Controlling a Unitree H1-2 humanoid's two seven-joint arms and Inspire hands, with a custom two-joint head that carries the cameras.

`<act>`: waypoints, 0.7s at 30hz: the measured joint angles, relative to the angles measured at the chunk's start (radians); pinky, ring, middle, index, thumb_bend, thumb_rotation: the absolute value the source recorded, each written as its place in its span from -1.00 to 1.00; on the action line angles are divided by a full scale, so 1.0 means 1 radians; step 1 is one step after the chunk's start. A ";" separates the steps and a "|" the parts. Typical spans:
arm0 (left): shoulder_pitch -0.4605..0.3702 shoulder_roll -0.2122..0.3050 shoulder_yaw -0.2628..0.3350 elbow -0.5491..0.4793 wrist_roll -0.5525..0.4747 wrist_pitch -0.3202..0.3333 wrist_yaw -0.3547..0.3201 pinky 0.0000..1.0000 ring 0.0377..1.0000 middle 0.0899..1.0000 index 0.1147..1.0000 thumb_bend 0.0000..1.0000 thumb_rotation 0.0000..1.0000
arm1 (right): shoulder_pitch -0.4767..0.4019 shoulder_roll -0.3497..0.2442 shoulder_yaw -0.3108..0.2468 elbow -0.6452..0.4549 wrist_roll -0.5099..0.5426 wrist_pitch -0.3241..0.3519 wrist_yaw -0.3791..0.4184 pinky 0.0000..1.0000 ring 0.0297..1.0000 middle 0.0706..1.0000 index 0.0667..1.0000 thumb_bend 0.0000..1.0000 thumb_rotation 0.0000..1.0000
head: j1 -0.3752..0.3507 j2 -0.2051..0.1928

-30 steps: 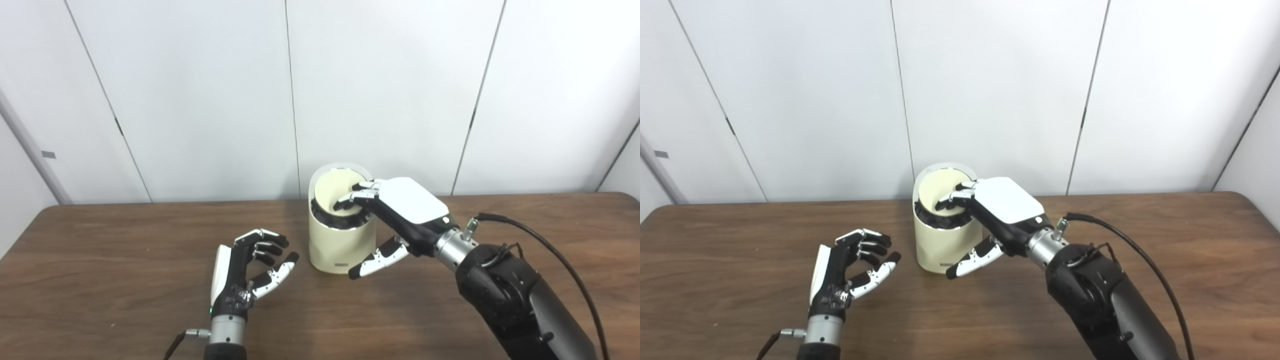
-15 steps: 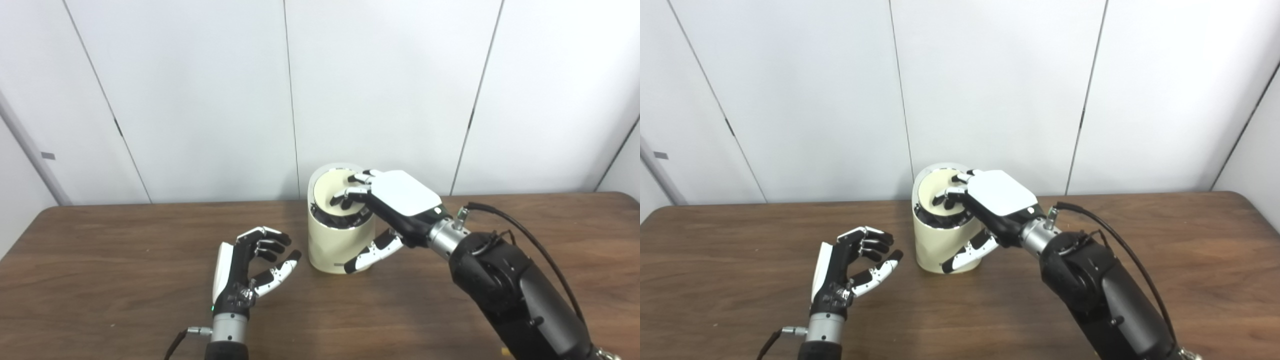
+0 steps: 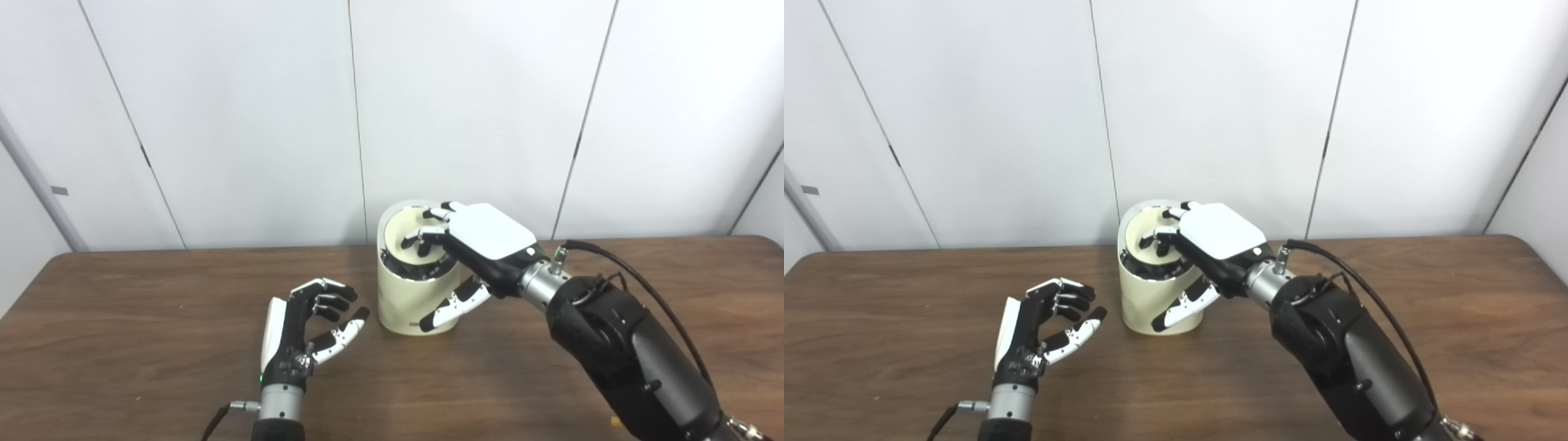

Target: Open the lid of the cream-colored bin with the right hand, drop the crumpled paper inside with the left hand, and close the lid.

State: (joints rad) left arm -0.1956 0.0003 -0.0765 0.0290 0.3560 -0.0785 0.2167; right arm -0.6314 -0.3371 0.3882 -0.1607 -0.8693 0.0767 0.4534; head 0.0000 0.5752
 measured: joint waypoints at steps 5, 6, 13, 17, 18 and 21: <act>0.000 0.001 0.000 -0.002 0.000 0.003 0.000 0.02 0.09 0.17 -0.14 0.02 -0.91 | 0.033 0.000 -0.045 -0.012 0.046 -0.003 -0.008 0.84 0.79 0.57 0.58 0.53 -0.09 | 0.000 -0.002; 0.000 0.001 0.000 -0.004 0.000 0.006 -0.001 0.02 0.09 0.18 -0.14 0.02 -0.91 | 0.042 0.000 -0.064 -0.014 0.065 -0.003 -0.011 0.81 0.77 0.59 0.59 0.53 -0.11 | 0.000 -0.002; 0.002 0.005 0.001 -0.011 0.000 0.021 -0.011 0.05 0.11 0.18 -0.14 0.02 -0.90 | 0.092 0.006 -0.202 -0.042 0.186 0.011 -0.051 0.39 0.65 0.72 0.69 0.52 -0.29 | -0.003 0.002; 0.002 0.004 0.000 -0.013 0.000 0.022 -0.020 0.01 0.10 0.19 -0.14 0.02 -0.91 | 0.112 0.007 -0.276 -0.072 0.262 0.020 -0.089 0.28 0.60 0.77 0.79 0.54 -0.38 | -0.008 0.003; 0.002 0.004 0.001 -0.013 -0.001 0.022 -0.020 0.01 0.10 0.19 -0.14 0.02 -0.91 | 0.124 0.008 -0.288 -0.081 0.276 0.027 -0.095 0.28 0.60 0.77 0.80 0.54 -0.41 | -0.009 0.003; 0.002 0.007 0.003 -0.013 -0.005 0.022 -0.024 0.00 0.10 0.20 -0.14 0.02 -0.90 | 0.173 0.012 -0.306 -0.085 0.308 0.041 -0.110 0.30 0.60 0.77 0.84 0.54 -0.42 | -0.011 0.005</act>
State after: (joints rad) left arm -0.1938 0.0076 -0.0735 0.0159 0.3513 -0.0565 0.1928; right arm -0.4580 -0.3248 0.0821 -0.2453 -0.5612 0.1177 0.3435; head -0.0107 0.5798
